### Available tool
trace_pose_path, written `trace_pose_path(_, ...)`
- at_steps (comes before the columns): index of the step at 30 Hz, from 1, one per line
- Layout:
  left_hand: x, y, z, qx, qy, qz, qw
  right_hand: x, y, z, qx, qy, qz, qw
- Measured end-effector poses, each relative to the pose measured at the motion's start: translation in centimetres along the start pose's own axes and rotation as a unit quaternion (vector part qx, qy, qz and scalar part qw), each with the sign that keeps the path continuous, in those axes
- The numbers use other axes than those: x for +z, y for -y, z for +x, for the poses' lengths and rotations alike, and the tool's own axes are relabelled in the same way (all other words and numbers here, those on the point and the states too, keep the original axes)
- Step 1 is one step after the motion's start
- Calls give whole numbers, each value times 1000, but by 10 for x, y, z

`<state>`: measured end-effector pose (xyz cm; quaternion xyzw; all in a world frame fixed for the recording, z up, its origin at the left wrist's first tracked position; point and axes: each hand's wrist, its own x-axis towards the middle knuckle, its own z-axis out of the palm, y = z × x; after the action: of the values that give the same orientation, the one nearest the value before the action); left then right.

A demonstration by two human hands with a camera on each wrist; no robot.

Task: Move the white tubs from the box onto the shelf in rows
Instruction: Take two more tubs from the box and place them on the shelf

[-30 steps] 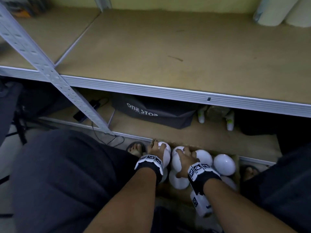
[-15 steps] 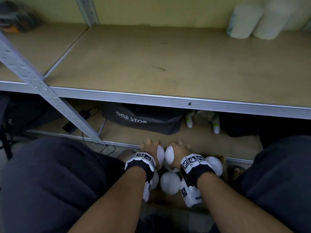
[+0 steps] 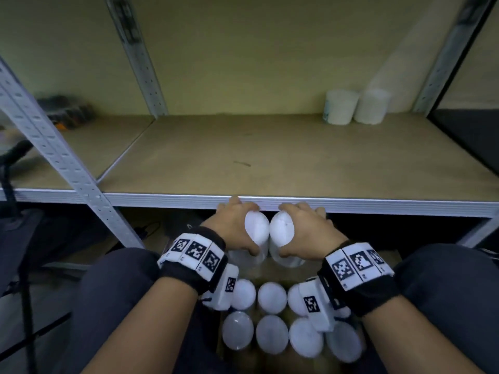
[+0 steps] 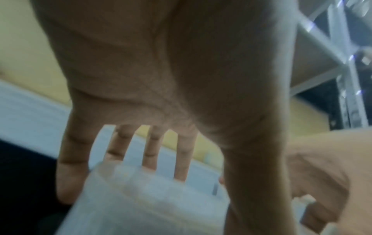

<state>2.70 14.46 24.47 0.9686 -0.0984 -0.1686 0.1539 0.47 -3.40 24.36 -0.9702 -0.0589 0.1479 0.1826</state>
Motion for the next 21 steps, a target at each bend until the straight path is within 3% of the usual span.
trace_pose_path(8,-58,-30,-20,73,-109,-32,991,-63,-2,-22,-44,-108,41,992)
trace_pose_path(21,-72,-56,21,87,-198,-90,972,-104,-26,8,-46,-197,69,977)
